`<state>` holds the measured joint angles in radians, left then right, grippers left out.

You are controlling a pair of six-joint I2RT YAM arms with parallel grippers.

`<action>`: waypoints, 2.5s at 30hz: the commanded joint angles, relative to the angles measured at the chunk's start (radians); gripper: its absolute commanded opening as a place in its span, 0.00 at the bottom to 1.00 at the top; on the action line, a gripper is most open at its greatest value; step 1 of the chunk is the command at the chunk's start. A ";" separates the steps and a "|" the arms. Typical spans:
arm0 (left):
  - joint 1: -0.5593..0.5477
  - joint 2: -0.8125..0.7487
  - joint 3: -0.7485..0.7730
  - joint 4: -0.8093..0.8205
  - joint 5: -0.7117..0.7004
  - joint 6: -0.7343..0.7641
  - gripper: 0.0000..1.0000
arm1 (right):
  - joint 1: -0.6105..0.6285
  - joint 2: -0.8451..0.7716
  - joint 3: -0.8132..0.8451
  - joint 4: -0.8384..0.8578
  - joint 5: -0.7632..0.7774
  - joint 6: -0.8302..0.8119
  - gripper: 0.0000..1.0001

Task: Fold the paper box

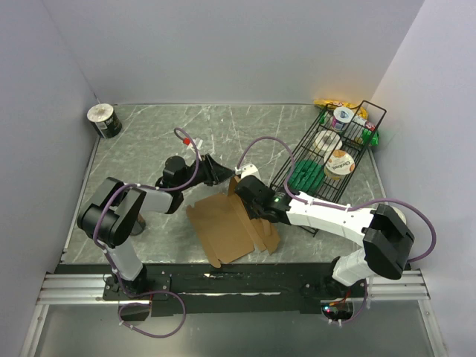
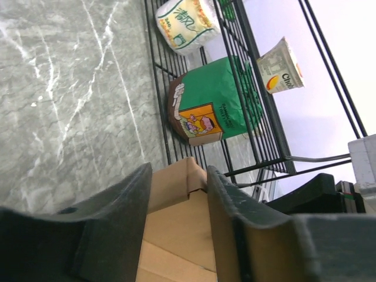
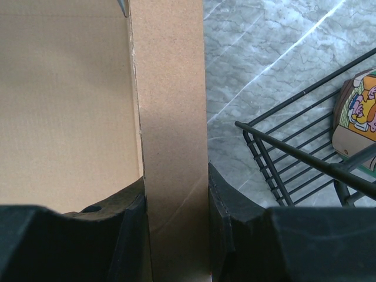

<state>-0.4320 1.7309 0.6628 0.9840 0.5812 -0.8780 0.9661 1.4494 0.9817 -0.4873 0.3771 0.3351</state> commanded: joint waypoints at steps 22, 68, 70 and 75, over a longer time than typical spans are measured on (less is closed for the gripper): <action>-0.034 0.027 -0.118 -0.151 -0.099 0.175 0.33 | 0.016 0.009 0.083 -0.051 0.049 -0.013 0.43; -0.005 -0.359 -0.223 -0.314 -0.233 0.225 0.94 | -0.083 0.000 0.066 0.072 -0.196 -0.113 0.40; 0.021 -0.424 -0.242 -0.329 -0.251 0.229 0.99 | -0.084 0.006 0.068 0.093 -0.204 -0.134 0.38; 0.039 -0.563 -0.328 -0.331 -0.274 0.283 0.96 | -0.089 0.019 0.066 0.159 -0.253 -0.232 0.34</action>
<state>-0.4015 1.2671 0.3836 0.6708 0.3332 -0.6567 0.8852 1.4559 1.0538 -0.4175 0.1589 0.1982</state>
